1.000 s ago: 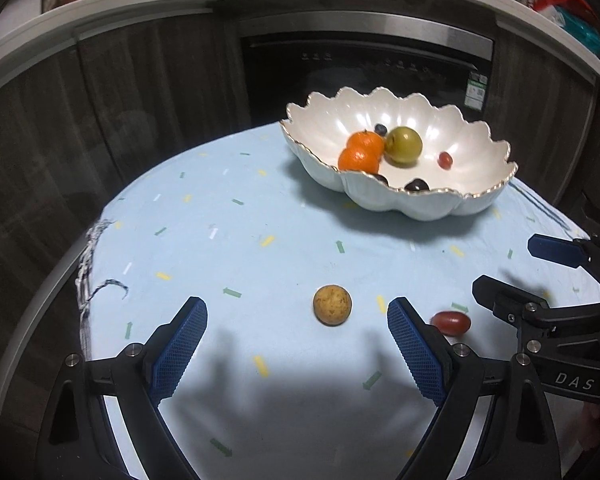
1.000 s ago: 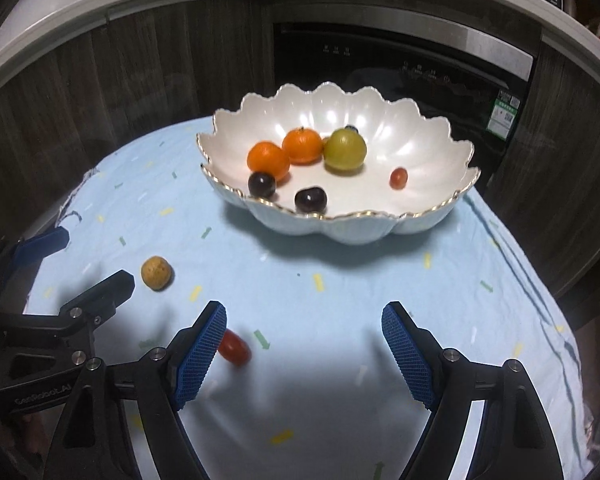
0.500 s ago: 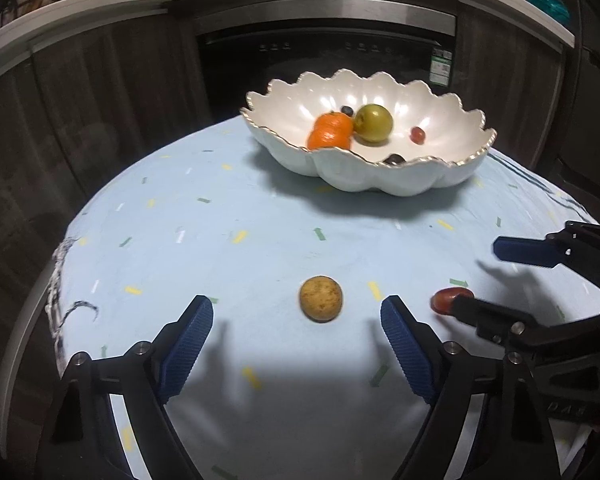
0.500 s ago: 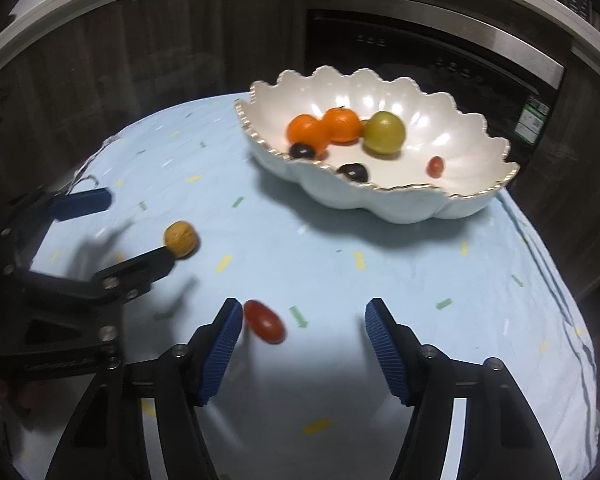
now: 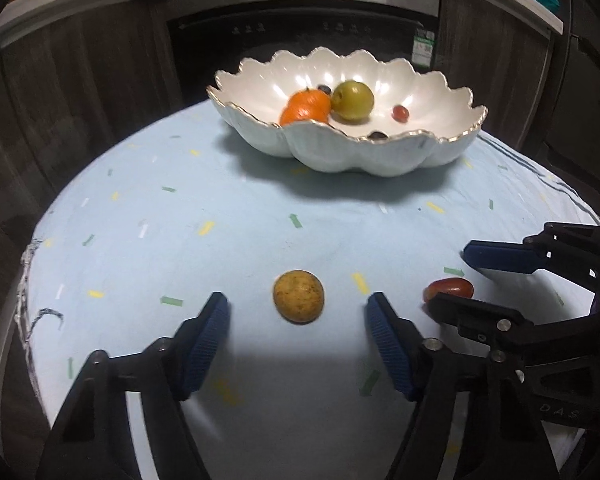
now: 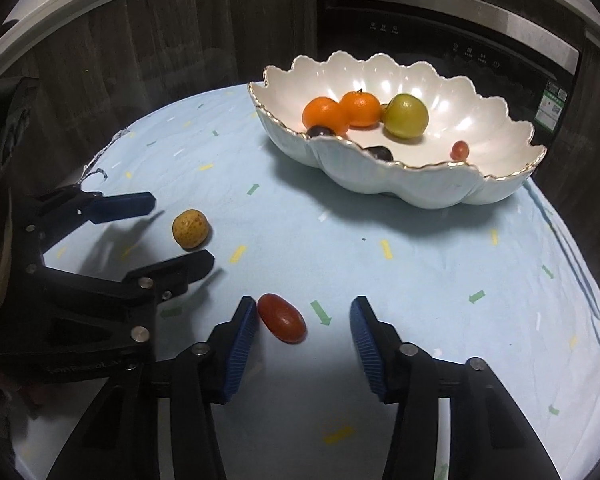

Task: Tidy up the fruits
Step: 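Close left tool on the tan speckled fruit while right tool grasps the cherry tomato, then lift and carry the tan fruit and cherry tomato over the white bowl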

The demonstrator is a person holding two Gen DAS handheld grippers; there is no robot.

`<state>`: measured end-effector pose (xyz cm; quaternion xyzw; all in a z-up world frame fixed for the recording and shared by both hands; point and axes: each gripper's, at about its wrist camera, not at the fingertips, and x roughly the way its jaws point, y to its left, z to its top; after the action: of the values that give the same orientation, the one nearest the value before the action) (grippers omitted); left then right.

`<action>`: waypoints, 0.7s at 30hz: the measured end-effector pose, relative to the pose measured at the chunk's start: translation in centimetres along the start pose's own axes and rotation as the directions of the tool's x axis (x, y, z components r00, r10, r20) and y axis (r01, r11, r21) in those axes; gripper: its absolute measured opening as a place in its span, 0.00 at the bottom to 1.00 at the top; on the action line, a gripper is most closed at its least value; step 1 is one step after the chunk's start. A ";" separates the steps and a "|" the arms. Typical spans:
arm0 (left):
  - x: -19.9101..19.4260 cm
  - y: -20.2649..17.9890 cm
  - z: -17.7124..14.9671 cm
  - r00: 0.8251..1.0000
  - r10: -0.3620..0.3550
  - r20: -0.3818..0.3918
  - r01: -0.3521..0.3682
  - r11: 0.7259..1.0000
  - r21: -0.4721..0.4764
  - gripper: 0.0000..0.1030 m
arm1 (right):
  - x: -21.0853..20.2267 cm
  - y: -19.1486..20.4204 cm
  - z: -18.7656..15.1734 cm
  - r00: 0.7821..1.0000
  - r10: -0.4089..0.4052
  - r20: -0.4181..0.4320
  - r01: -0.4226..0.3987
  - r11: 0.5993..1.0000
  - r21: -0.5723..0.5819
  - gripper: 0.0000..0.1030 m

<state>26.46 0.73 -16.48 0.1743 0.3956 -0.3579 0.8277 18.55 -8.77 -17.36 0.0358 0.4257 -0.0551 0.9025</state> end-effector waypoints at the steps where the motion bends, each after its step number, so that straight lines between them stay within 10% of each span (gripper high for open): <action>1: 0.1 0.0 0.0 1.000 0.000 -0.003 0.000 1.000 0.002 0.64 | 0.0 -0.1 0.0 1.000 0.003 0.000 -0.003 1.000 0.003 0.47; 9: 0.7 0.0 0.5 1.000 0.020 -0.015 -0.020 1.000 0.006 0.42 | 0.4 -0.3 0.1 1.000 0.024 0.007 -0.024 0.999 0.021 0.43; 13: 0.8 -0.4 0.6 1.000 0.020 -0.012 -0.020 1.000 0.015 0.29 | 0.2 0.0 0.0 0.999 0.052 0.011 -0.052 0.999 0.012 0.26; 21: 0.5 -0.2 0.5 0.999 0.045 -0.010 -0.045 0.999 -0.029 0.26 | 0.2 0.1 -0.1 0.997 0.073 0.008 -0.073 0.997 0.008 0.20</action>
<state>26.80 0.07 -16.60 0.1727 0.4005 -0.3328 0.8361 18.60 -8.64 -17.57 0.0547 0.4203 -0.0239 0.9054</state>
